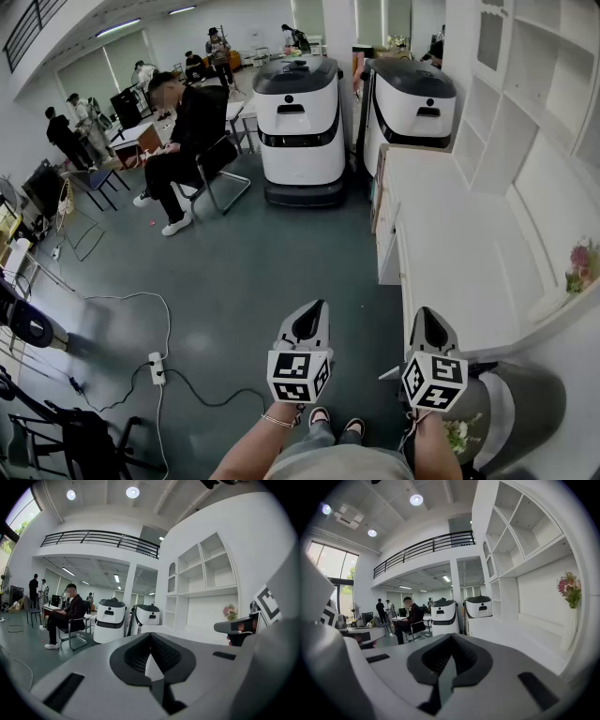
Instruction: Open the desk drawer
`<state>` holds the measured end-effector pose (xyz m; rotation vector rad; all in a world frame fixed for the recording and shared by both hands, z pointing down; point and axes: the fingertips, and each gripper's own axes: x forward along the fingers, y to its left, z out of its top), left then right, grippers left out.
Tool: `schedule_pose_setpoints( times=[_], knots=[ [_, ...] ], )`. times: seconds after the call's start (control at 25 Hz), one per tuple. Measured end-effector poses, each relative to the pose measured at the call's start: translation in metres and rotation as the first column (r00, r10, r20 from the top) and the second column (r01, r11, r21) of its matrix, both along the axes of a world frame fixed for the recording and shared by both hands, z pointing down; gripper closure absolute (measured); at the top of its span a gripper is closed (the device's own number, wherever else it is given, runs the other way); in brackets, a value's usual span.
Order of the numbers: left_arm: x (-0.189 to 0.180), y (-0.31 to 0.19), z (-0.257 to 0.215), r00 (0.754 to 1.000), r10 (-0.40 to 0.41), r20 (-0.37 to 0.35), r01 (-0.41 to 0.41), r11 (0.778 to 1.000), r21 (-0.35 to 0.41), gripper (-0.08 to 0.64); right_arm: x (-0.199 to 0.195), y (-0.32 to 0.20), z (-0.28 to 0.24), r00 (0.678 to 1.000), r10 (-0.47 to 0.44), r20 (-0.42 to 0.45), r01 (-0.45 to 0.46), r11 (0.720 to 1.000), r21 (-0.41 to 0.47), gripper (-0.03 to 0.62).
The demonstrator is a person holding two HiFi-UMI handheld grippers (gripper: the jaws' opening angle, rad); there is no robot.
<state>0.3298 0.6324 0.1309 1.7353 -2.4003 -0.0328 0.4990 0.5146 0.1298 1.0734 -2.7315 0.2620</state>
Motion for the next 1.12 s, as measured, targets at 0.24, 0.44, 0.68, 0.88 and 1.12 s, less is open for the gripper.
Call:
schedule_pose_setpoints(
  times=[0.24,0.44,0.68,0.88,1.12],
  knots=[
    [-0.0033,0.0043,-0.0003,1.0,-0.008,0.001,0.008,1.0,0.001,0.541,-0.0033,0.0033,0.0006,1.0,-0.018,0.003,0.018,1.0,-0.008,0.589],
    [-0.0067,0.0065,-0.0009,1.0,-0.02,-0.005,0.02,1.0,0.005,0.541,-0.0041,0.0035,0.0004,0.999,-0.018,0.027,0.018,1.0,-0.011,0.584],
    [-0.0088,0.0084,0.0006,1.0,-0.02,-0.016,0.02,1.0,0.002,0.54,0.0007,0.002,0.0044,1.0,-0.002,0.018,0.002,1.0,-0.024,0.586],
    [-0.0085,0.0074,0.0005,1.0,-0.015,-0.01,0.015,1.0,-0.002,0.49,0.0016,-0.0002,0.0066,1.0,0.005,0.016,-0.005,1.0,-0.029,0.586],
    [-0.0069,0.0071,0.0022,1.0,0.009,0.0,-0.009,1.0,-0.012,0.454,-0.0027,0.0021,0.0089,1.0,0.001,0.012,-0.001,0.999,-0.034,0.586]
  ],
)
